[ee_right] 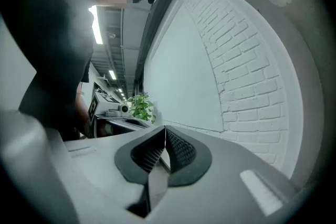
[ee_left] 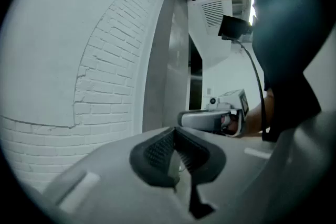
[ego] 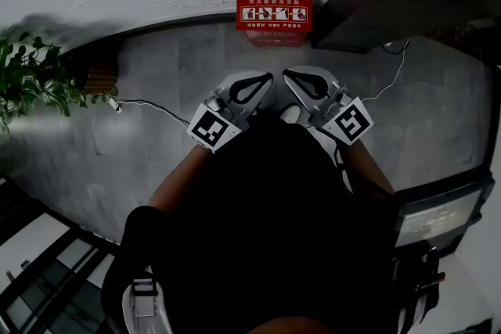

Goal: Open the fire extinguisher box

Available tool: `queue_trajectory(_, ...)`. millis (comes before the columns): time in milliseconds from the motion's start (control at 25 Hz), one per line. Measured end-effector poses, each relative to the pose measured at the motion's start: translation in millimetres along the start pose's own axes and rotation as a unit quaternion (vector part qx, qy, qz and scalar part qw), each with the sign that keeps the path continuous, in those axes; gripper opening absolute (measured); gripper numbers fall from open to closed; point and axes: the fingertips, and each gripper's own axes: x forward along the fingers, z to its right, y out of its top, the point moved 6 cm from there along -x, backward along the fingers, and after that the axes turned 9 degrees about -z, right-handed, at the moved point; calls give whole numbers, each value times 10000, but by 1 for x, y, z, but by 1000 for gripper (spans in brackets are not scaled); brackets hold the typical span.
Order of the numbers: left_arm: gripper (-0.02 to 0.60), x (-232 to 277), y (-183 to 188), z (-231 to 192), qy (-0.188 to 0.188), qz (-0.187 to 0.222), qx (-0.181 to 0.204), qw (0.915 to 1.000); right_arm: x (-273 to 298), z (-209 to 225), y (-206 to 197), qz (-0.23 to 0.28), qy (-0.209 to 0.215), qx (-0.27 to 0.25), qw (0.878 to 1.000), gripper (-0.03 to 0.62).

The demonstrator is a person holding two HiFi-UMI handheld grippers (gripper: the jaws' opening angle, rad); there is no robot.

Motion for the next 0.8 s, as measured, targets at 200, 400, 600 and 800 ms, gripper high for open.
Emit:
queue_trajectory(200, 2, 0, 2, 1, 51, 16, 3, 10000, 1, 3, 4, -50, 25, -92, 9999, 11)
queue_trajectory(400, 2, 17, -4, -36, 18, -34, -126, 9999, 25, 33, -3, -149, 25, -16, 9999, 11)
queue_trajectory(600, 2, 30, -8, -101, -101, 70, -194, 9997, 72, 67, 0, -260, -129, -17, 9996, 11)
queue_trajectory(800, 2, 39, 4, -175, -426, 201, -265, 9985, 123, 106, 13, -452, -493, 223, 9975, 11)
